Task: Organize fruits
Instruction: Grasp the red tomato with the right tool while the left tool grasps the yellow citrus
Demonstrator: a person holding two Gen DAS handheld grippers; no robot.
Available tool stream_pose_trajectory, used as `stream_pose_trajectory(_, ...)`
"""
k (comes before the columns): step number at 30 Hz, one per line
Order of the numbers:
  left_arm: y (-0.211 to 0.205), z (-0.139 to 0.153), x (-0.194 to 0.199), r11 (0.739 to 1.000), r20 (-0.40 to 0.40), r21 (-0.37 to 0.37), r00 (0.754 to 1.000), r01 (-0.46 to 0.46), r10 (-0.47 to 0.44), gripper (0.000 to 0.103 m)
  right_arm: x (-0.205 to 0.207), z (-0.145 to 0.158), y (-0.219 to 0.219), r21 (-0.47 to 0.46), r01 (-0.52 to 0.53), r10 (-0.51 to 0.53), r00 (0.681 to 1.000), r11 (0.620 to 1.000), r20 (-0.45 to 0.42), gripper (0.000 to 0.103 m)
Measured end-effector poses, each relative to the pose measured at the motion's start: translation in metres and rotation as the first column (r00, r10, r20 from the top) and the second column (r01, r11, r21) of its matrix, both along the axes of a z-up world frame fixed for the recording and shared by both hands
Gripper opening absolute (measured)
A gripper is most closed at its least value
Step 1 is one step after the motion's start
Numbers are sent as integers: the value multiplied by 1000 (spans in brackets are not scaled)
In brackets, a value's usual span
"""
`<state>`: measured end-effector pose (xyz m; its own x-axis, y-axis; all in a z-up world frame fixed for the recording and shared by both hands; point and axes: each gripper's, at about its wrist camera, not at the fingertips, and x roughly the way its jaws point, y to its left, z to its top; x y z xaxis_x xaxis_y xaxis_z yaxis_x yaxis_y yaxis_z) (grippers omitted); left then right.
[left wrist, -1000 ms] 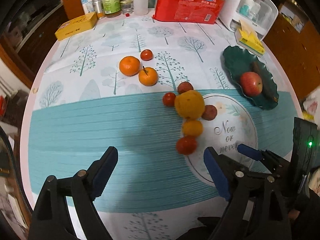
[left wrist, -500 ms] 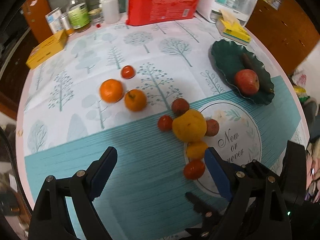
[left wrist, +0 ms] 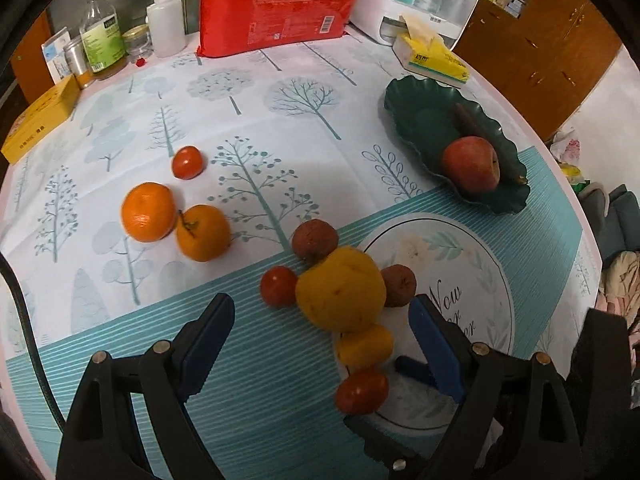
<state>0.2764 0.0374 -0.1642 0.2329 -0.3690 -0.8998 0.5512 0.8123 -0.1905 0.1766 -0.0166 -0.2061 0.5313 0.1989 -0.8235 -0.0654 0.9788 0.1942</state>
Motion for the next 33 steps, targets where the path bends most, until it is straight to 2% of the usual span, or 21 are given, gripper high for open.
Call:
stream_pose_trajectory(7, -7, -15, 3, 1000, 7, 11, 1000, 11, -11, 88, -2, -1, 7, -4, -27, 27, 999, 1000, 31, 42)
stream_pose_trajectory(11, -10, -22, 4, 1000, 9, 24, 1000, 20, -20, 84, -2, -2, 13, -6, -39, 40, 998, 999, 44, 34)
stream_pose_trajectory(19, -16, -34, 4, 998, 15, 43, 999, 36, -37, 79, -4, -2, 13, 6, -31, 30, 998, 1000, 50, 33)
stream_pose_trajectory(33, -11, -30, 1, 1000, 34, 4, 999, 24, -24, 70, -16, 1, 1, 53, -2, 1, 1000, 999, 21, 33)
